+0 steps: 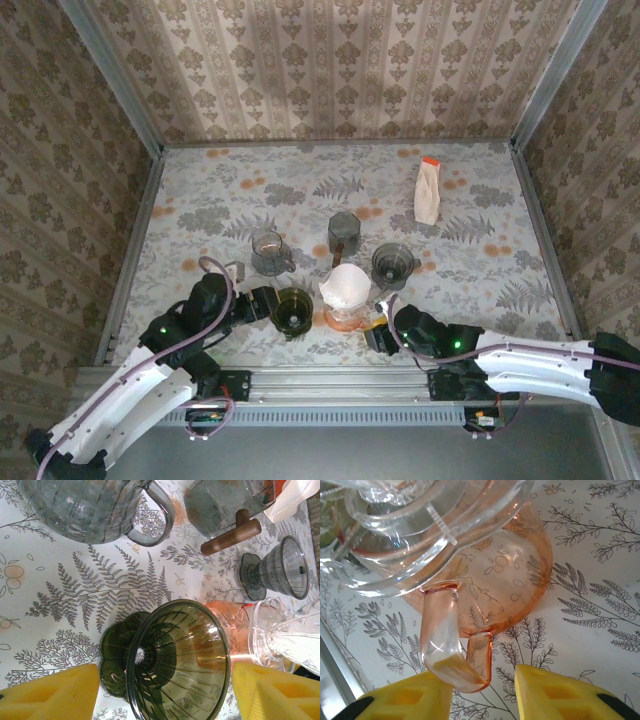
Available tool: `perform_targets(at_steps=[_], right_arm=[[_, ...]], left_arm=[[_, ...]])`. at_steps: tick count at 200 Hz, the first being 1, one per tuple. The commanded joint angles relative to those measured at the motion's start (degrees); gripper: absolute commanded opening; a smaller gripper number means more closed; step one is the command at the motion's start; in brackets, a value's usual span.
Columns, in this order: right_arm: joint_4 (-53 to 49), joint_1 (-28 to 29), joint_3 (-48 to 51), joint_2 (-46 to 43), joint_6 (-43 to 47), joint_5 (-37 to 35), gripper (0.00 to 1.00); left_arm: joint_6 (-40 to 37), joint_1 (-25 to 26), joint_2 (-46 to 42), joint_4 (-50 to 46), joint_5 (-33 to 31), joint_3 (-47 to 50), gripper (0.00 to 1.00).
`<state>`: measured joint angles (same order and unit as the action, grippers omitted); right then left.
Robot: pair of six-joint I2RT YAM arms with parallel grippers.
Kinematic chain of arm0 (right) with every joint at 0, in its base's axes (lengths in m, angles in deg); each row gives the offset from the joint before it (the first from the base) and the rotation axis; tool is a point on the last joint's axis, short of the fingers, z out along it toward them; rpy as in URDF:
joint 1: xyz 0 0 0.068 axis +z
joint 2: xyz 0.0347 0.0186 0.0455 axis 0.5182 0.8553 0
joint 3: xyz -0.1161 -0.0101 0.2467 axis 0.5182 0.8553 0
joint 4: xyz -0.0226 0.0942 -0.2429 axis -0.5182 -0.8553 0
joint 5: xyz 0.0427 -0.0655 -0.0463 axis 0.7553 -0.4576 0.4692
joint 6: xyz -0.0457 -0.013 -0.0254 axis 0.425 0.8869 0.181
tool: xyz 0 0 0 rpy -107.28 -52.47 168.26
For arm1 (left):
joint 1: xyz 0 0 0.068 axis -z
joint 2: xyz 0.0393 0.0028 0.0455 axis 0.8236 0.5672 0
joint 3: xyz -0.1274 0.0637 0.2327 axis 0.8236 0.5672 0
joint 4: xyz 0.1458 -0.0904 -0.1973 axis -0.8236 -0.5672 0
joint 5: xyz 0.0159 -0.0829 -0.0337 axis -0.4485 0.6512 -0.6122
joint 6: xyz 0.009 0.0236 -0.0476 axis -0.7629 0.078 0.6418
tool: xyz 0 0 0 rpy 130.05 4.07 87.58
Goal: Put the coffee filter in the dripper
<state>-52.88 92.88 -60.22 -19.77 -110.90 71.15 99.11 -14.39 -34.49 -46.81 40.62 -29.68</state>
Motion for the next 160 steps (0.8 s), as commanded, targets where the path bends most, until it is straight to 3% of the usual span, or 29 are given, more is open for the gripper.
perform_targets(at_steps=[1, 160], right_arm=[[2.3, 0.51, -2.19, 1.28, 1.39, -1.32, 0.35], [11.13, 1.26, -4.05, 10.68, 1.33, -5.3, 0.25]], left_arm=[[-0.05, -0.69, 0.06, 0.48, 1.1, 0.54, 0.72], [-0.49, -2.1, 0.35, 0.38, 2.17, 0.78, 0.72]])
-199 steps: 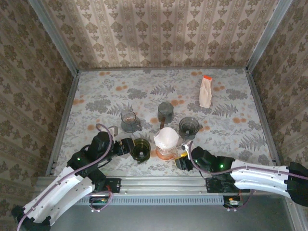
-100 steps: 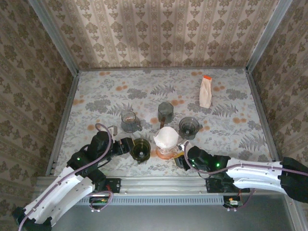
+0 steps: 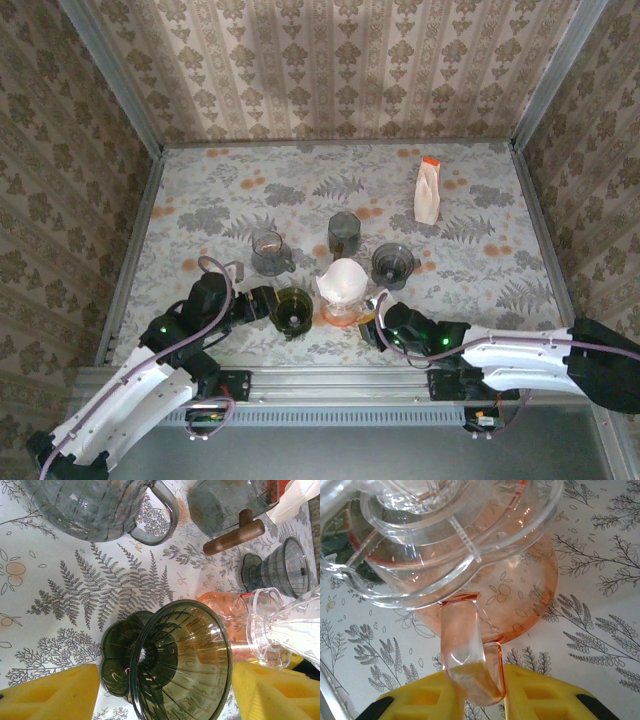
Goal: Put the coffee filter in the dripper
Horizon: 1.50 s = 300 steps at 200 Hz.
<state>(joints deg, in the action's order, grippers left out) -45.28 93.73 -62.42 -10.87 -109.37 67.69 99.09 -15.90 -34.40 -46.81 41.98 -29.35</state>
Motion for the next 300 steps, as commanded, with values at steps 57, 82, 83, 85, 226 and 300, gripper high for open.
perform_targets(at_steps=[57, 82, 83, 85, 226, 300], right_arm=[[5.18, 0.41, -4.37, 6.88, 0.15, -4.68, 0.25], [4.87, 0.36, -6.07, 9.02, 0.33, -6.74, 0.25], [4.85, 0.39, -6.2, 9.08, 0.33, -6.79, 0.25], [4.83, 0.4, -6.3, 9.29, 0.33, -6.91, 0.25], [8.84, -4.44, -16.23, 23.87, 3.04, -6.54, 0.24], [9.09, -8.01, -23.51, 31.82, 4.79, -5.84, 0.23]], left_arm=[[-0.46, -0.79, 0.11, -0.59, 0.9, 0.09, 0.71], [-0.38, -0.89, -0.23, -0.88, 0.92, 0.09, 0.71], [-0.38, -0.88, -0.24, -0.93, 0.9, 0.05, 0.71], [-0.38, -0.9, -0.23, -0.97, 0.95, 0.02, 0.71], [-0.12, -1.25, -2.59, -3.5, 1.06, -1.27, 0.71], [0.06, -1.32, -2.83, -4.26, 1.07, -1.8, 0.71]])
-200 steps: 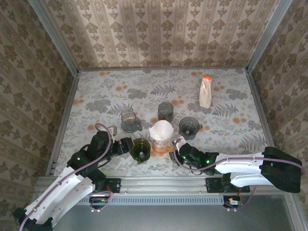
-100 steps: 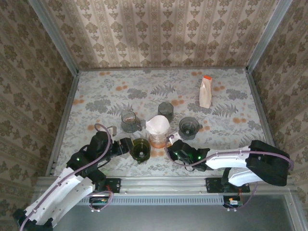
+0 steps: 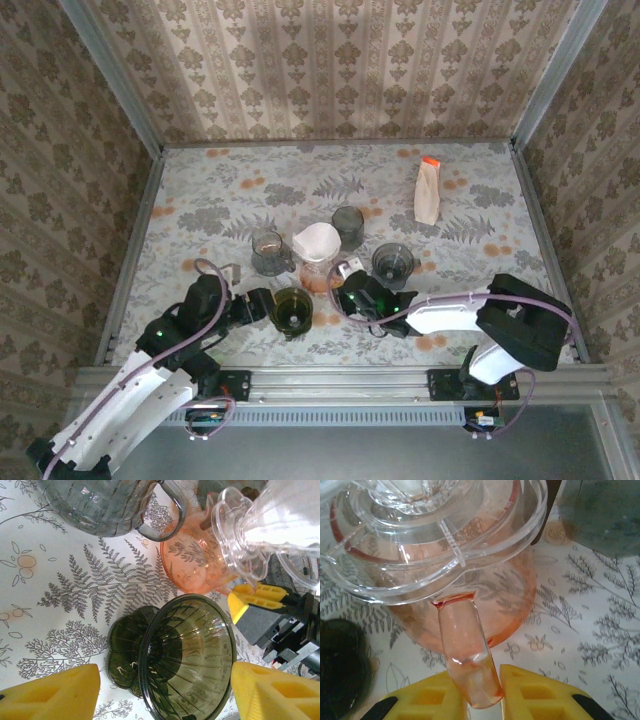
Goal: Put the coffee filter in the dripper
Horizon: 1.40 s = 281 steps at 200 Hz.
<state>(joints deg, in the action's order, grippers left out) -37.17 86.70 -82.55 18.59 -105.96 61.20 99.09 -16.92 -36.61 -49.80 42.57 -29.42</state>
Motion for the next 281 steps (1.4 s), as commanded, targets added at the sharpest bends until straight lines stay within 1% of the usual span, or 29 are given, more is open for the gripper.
perform_targets(at_steps=[1, 61, 150, 191, 232, 281], right_arm=[[0.91, -0.98, -3.45, 2.45, 1.39, 0.64, 0.23], [-1.17, -2.72, -10.61, 8.86, 2.45, -0.07, 0.23], [-4.41, -4.96, -21.77, 17.9, 4.89, 1.9, 0.23], [-5.64, -5.74, -24.8, 20.03, 4.88, 3.0, 0.25], [-5.29, -5.74, -23.83, 19.09, 4.09, 3.99, 0.29], [-2.58, -5.39, -20.83, 16.79, 3.27, 5.64, 0.44]], left_arm=[[0.02, -0.29, -0.65, -1.25, 0.47, -1.75, 0.71], [-0.28, -0.47, -0.84, -2.05, 0.11, -2.21, 0.71], [-0.99, -1.08, -0.87, -2.99, 0.22, -3.22, 0.71], [-1.08, -1.41, -0.87, -3.37, 0.21, -3.95, 0.71], [-1.43, -1.57, -0.8, -3.77, -0.15, -4.85, 0.71], [-1.43, -1.68, -0.71, -3.16, 0.11, -5.16, 0.71]])
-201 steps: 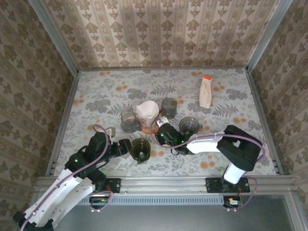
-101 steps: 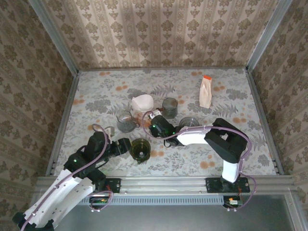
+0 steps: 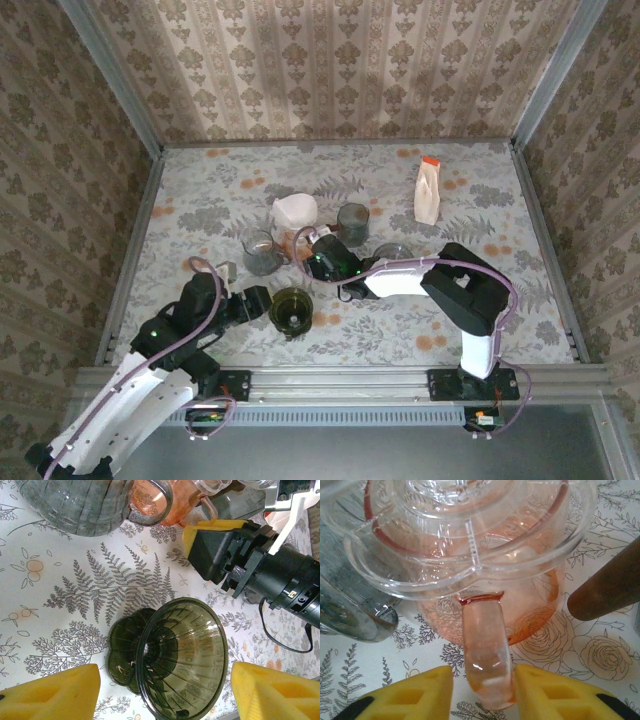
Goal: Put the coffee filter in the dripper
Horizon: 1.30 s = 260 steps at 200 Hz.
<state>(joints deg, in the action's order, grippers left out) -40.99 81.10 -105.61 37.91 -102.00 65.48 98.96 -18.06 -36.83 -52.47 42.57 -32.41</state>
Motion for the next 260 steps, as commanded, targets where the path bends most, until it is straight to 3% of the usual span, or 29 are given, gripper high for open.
perform_targets(at_steps=[1, 56, 82, 129, 176, 223, 260], right_arm=[[1.29, 0.21, 2.31, -2.62, -0.7, 1.35, 0.45], [2.51, 0.71, 7.35, -8.0, -2.83, 1.12, 0.58], [0.73, 0.99, 11.63, -15.11, -5.9, 0.13, 0.63], [-25.29, -1.11, 7.4, -30.16, -12.65, -8.01, 0.66], [-38.91, -6.23, -4.33, -21.85, -14.72, -6.36, 0.64], [-40.08, -8.69, -12.99, -14.96, -15.34, -5.44, 0.64], [-38.07, -8.75, -13.01, -13.92, -24.1, -9.08, 0.67]], left_arm=[[-1.3, -0.51, -0.52, -0.46, 0.16, -2.14, 0.71], [-1.26, -0.56, -0.56, -0.32, 0.55, -2.36, 0.71], [-1.63, -0.56, -0.65, 0.06, 0.64, -2.39, 0.72], [-0.99, -0.57, -1.08, 2.63, 0.67, -0.25, 0.73], [-0.21, -0.66, -1.33, 4.42, 1.34, 1.83, 0.73], [-0.77, -0.74, -3.51, 3.35, 1.39, 1.68, 0.73], [-0.8, -0.82, -5.07, 2.44, 1.26, 2.31, 0.73]])
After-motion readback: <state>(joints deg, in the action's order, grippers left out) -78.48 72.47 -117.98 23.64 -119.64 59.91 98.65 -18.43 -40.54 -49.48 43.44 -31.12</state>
